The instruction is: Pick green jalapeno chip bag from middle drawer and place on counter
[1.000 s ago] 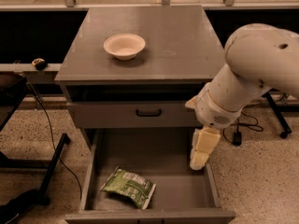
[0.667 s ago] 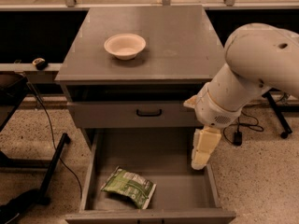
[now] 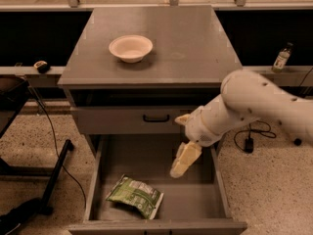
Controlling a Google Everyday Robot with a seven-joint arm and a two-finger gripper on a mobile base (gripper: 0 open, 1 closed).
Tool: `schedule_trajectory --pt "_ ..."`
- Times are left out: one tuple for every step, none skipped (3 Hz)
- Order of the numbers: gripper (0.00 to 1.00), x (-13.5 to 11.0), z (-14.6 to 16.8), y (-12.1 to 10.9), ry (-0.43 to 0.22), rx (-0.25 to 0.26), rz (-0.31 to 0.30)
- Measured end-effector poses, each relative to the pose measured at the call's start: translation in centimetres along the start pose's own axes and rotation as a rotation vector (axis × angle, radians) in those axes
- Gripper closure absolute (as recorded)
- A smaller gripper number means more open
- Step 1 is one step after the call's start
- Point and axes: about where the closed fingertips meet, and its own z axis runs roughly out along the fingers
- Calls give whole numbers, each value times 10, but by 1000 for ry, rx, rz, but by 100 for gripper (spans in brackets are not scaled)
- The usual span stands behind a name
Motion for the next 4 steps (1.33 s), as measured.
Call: schedule_trajectory --pt "0 -2 48 -1 -107 40 -30" --pt "0 -15 18 -30 -132 187 -147" --pt "0 -15 19 -36 -115 168 -179" --pt "0 7 88 -35 -202 100 -147"
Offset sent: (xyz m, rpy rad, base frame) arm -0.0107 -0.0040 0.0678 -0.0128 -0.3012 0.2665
